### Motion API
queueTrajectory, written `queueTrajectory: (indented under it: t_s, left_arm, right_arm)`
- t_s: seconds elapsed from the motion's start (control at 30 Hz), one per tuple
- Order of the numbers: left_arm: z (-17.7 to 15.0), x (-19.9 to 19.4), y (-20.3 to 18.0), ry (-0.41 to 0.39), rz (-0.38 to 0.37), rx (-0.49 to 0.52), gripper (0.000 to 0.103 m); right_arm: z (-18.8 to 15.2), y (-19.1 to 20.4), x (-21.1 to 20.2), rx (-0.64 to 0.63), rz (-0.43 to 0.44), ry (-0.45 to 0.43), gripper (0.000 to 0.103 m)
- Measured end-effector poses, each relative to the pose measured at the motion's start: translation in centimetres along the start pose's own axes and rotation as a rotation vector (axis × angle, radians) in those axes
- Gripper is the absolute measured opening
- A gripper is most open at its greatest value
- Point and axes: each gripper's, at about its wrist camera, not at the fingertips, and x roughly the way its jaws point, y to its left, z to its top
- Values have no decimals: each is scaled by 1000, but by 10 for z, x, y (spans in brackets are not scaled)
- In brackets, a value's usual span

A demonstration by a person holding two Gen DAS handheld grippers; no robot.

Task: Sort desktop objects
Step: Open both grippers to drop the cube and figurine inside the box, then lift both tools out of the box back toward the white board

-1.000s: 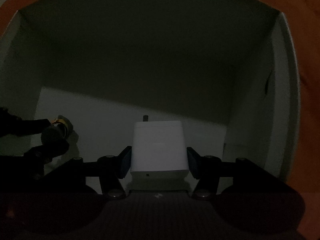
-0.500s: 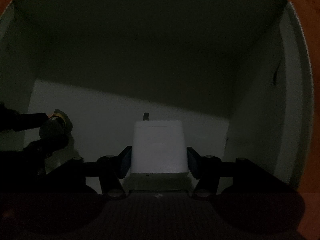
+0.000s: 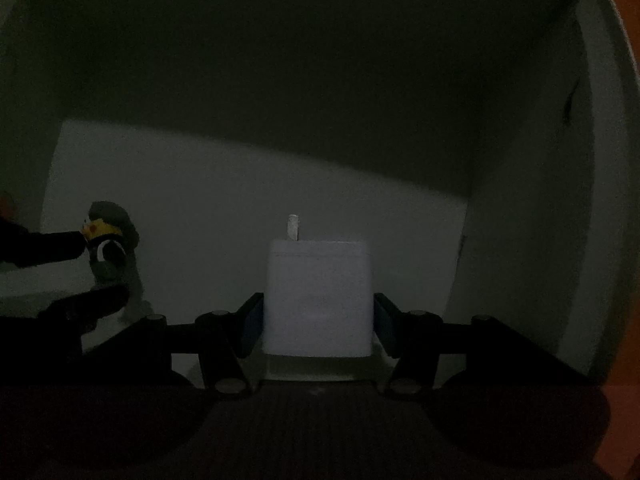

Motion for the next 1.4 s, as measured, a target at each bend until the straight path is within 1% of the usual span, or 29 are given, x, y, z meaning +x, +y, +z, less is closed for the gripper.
queueTrajectory:
  t_s: [0.17,0.2,0.27,0.37,0.5,0.6,0.67,0.73,0.77,0.83,0.9,1.0,1.1,1.17,1.2,1.27,1.33,1.4]
  left_arm:
    - [3,1,0,8,-2,-2,39]
    - [4,1,0,9,-1,-1,42]
    - [5,2,1,10,3,2,43]
    - [8,4,2,10,8,5,51]
    - [12,0,2,-13,20,-7,66]
    - [16,-13,7,-61,20,-29,66]
    - [21,-28,13,-116,8,-61,67]
    - [31,-52,24,-187,-8,-111,75]
    - [36,-63,29,-227,-13,-132,76]
    - [45,-86,37,-313,-10,-161,85]
    - [52,-104,42,-372,17,-168,86]
    - [62,-120,49,-404,46,-189,86]
    - [65,-128,51,-404,66,-200,86]
    - [58,-131,51,-406,113,-186,86]
    - [56,-132,51,-399,143,-175,86]
    - [53,-136,52,-377,202,-157,86]
    - [48,-147,56,-351,244,-150,86]
    - [46,-161,59,-337,271,-143,86]
  right_arm:
    - [6,1,0,-7,1,35,60]
    - [6,1,0,-5,3,44,60]
    - [8,2,0,-6,8,61,62]
    - [13,5,-1,-21,8,74,62]
    - [17,3,-10,-2,21,52,62]
    - [20,0,-22,18,37,22,62]
    - [23,-2,-32,31,49,-9,62]
    - [26,-4,-42,42,62,-43,62]
    - [28,-4,-47,47,73,-59,62]
    - [30,-5,-55,55,88,-91,62]
    - [28,-4,-66,53,95,-118,62]
    - [24,-3,-75,52,96,-136,62]
    - [23,-4,-79,43,104,-131,62]
    - [17,-5,-77,42,109,-127,62]
    - [15,-1,-79,43,103,-142,62]
    - [16,-8,-90,49,99,-183,62]
    - [13,-15,-98,67,130,-211,62]
    - [9,-21,-104,94,149,-232,62]
